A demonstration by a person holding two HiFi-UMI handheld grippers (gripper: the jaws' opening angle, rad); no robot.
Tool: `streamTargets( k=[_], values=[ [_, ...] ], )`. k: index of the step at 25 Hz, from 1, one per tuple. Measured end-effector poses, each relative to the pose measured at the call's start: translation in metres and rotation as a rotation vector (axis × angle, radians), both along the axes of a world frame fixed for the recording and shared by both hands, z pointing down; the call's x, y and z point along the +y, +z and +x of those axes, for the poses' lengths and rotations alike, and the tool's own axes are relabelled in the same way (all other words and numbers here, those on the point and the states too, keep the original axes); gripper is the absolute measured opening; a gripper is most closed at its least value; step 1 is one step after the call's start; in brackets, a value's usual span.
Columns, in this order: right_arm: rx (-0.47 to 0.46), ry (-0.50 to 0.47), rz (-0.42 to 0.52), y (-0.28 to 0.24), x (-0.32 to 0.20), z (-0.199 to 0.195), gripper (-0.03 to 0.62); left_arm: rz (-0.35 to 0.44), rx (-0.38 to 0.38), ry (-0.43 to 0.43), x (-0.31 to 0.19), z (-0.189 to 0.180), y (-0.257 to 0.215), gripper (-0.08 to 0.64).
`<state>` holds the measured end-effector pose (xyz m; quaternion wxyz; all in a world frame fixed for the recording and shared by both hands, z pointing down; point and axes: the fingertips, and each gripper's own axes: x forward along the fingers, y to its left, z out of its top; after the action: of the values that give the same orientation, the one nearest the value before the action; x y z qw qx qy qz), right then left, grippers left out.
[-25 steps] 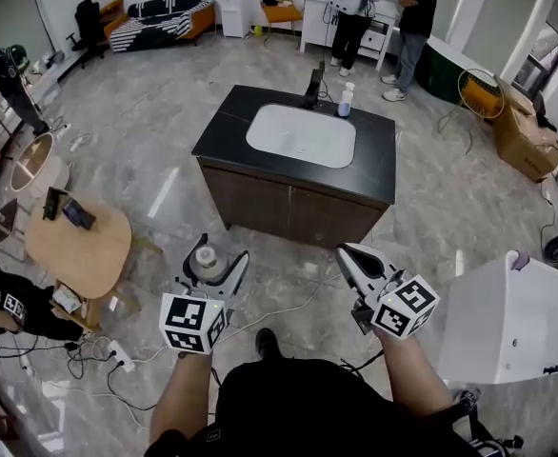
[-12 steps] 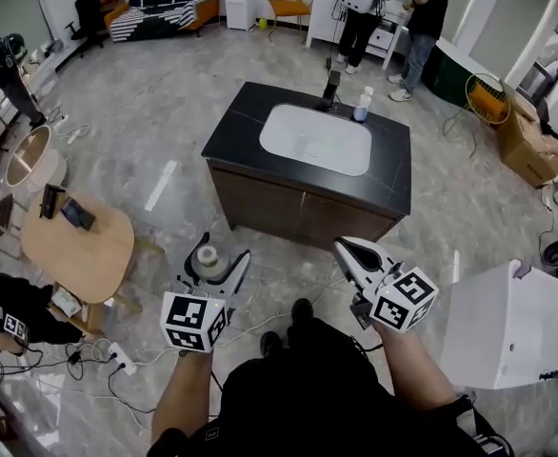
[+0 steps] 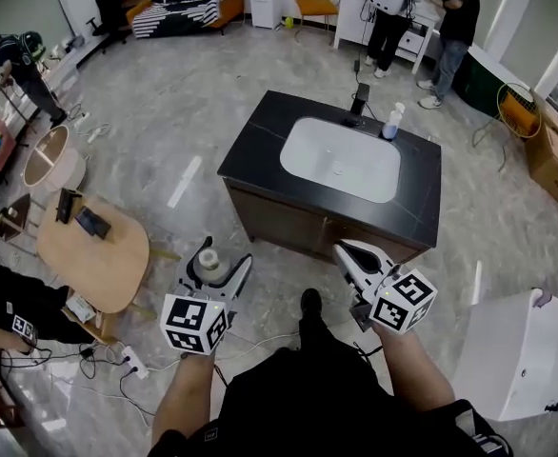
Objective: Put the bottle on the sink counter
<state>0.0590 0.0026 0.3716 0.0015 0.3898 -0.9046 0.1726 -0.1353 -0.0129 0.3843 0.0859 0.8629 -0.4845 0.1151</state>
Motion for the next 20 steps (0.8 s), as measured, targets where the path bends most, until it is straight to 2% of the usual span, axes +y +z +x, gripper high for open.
streamTargets(
  k=[3, 11, 20],
  values=[
    [-0.012, -0.028, -0.01, 0.01, -0.043, 0.003, 0.014, -0.001, -0.032, -0.016, -0.045, 0.008, 0.004, 0.342],
    [-0.016, -0.059, -0.077, 0.026, -0.151, 0.031, 0.014, -0.033, -0.044, -0.01, -0.152, 0.046, 0.007, 0.342],
    [-0.022, -0.093, -0.091, 0.033, -0.227, 0.056, 0.014, -0.067, -0.045, -0.053, -0.223, 0.065, 0.013, 0.344]
  ],
)
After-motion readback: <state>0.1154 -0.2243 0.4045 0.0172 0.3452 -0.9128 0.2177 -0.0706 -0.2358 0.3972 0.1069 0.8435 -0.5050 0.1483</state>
